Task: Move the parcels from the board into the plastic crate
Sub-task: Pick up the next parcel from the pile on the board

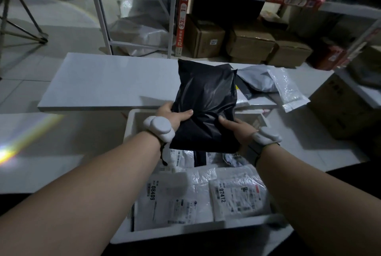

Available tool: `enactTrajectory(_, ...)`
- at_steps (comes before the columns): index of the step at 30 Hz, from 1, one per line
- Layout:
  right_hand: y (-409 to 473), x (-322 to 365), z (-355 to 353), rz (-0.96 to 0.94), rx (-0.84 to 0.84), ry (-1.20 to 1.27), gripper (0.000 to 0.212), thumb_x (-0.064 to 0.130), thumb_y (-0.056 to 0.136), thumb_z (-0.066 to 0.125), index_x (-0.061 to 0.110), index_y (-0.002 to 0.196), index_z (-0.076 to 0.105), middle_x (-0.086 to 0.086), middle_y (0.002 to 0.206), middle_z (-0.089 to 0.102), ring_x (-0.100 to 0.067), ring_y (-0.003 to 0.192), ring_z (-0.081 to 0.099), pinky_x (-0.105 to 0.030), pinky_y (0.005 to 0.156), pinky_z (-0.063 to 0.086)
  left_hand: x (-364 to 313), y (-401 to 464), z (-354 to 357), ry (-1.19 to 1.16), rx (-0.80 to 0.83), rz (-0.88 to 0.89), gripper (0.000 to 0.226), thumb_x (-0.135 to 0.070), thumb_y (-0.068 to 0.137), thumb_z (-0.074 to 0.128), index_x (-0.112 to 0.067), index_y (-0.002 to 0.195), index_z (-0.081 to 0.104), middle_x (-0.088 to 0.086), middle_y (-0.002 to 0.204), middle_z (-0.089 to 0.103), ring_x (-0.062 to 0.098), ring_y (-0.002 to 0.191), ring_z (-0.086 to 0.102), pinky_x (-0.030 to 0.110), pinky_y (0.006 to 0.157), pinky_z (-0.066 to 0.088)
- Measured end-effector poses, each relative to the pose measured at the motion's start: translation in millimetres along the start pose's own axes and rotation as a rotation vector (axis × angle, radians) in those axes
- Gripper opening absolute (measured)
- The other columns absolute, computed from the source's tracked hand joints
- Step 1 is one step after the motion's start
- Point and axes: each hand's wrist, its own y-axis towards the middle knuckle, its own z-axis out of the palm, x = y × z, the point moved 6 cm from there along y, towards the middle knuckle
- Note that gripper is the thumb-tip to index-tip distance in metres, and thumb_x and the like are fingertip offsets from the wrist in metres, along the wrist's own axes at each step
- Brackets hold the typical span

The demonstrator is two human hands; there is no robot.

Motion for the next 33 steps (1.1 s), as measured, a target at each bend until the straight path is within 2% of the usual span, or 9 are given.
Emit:
enactTrajectory(3,-11.4,-1.7,-1.6,0.027,0.057,0.107,0.086,0.045,0.055,0.086,0.005,0.126,0.058,-0.015,0.115,0.068,-0.031,0.105,0.066,-0.047,0.099,0.049,7.6,-12.1,7.1,-0.033,0.011,-0.003,0.026,-0.016,0.080,0.074,-0.013,0.102,0.060,-0.004,0.086,0.066,0.012,0.079,0.064,0.019,0.068,0.050)
enactTrajectory(7,-20.5,-8.4,-4.4,0.041,0.151,0.233,0.062,0.043,0.072,0.069,0.006,0.121,0.062,-0.011,0.116,0.069,-0.026,0.108,0.065,-0.040,0.098,0.049,20.9,-23.1,10.6,-0.082,0.008,-0.033,0.021,-0.011,0.076,0.076,-0.018,0.090,0.062,0.005,0.098,0.069,0.027,0.097,0.066,0.039,0.093,0.052)
enactTrajectory(13,-24.6,-22.9,-5.2,0.117,0.211,0.260,0.028,0.033,0.091,0.057,0.011,0.104,0.068,-0.005,0.096,0.075,-0.018,0.083,0.072,-0.032,0.077,0.053,23.9,-36.2,16.5,0.066,0.106,-0.025,0.020,-0.015,0.079,0.074,-0.021,0.089,0.058,0.002,0.093,0.067,0.024,0.093,0.065,0.035,0.089,0.051)
enactTrajectory(16,-19.3,-29.4,-9.6,0.102,0.148,0.258,0.028,0.024,0.089,0.061,0.006,0.110,0.065,-0.009,0.094,0.074,-0.023,0.082,0.072,-0.033,0.074,0.056,22.6,-39.8,18.7,0.164,0.117,-0.006,0.020,-0.015,0.079,0.074,-0.021,0.086,0.056,0.000,0.089,0.066,0.021,0.089,0.064,0.035,0.087,0.051)
enactTrajectory(18,-14.4,-31.6,-10.6,0.092,0.109,0.247,0.030,0.023,0.087,0.064,0.005,0.112,0.065,-0.013,0.098,0.073,-0.029,0.089,0.070,-0.039,0.080,0.056,21.8,-42.1,21.4,0.181,0.114,0.000,0.020,-0.012,0.079,0.073,-0.019,0.087,0.056,0.000,0.089,0.065,0.020,0.089,0.063,0.035,0.088,0.050)
enactTrajectory(22,-8.0,-30.4,-12.4,0.062,0.036,0.242,0.027,0.017,0.083,0.070,0.005,0.107,0.067,-0.015,0.099,0.072,-0.032,0.092,0.068,-0.043,0.084,0.052,21.7,-42.2,22.7,0.186,0.092,-0.018,0.028,-0.010,0.080,0.073,-0.011,0.103,0.057,0.004,0.101,0.066,0.021,0.097,0.063,0.035,0.092,0.050)
enactTrajectory(27,1.8,-30.1,-19.7,-0.006,-0.055,0.110,0.026,0.028,0.073,0.080,0.016,0.093,0.068,-0.006,0.093,0.073,-0.031,0.090,0.069,-0.046,0.092,0.052,21.8,-37.3,24.9,0.277,0.041,-0.043,0.046,-0.011,0.080,0.072,-0.006,0.122,0.055,0.006,0.116,0.065,0.023,0.109,0.061,0.035,0.097,0.048)
enactTrajectory(30,-2.5,-19.6,-19.5,-0.093,-0.078,0.083,0.024,0.022,0.082,0.073,0.015,0.104,0.067,0.001,0.088,0.071,-0.024,0.087,0.068,-0.039,0.087,0.053,6.0,-33.6,30.1,0.390,-0.076,0.049,0.060,-0.012,0.079,0.069,-0.012,0.134,0.044,0.004,0.128,0.054,0.021,0.117,0.053,0.036,0.101,0.044)
enactTrajectory(33,-8.5,-5.3,-15.1,-0.196,-0.078,0.097,0.031,0.016,0.085,0.070,0.016,0.116,0.062,0.003,0.094,0.070,-0.022,0.092,0.067,-0.038,0.087,0.054,-15.7,-35.4,38.4,0.480,-0.190,0.169,0.059,-0.017,0.077,0.067,-0.021,0.131,0.045,0.006,0.133,0.045,0.024,0.117,0.053,0.037,0.101,0.045)
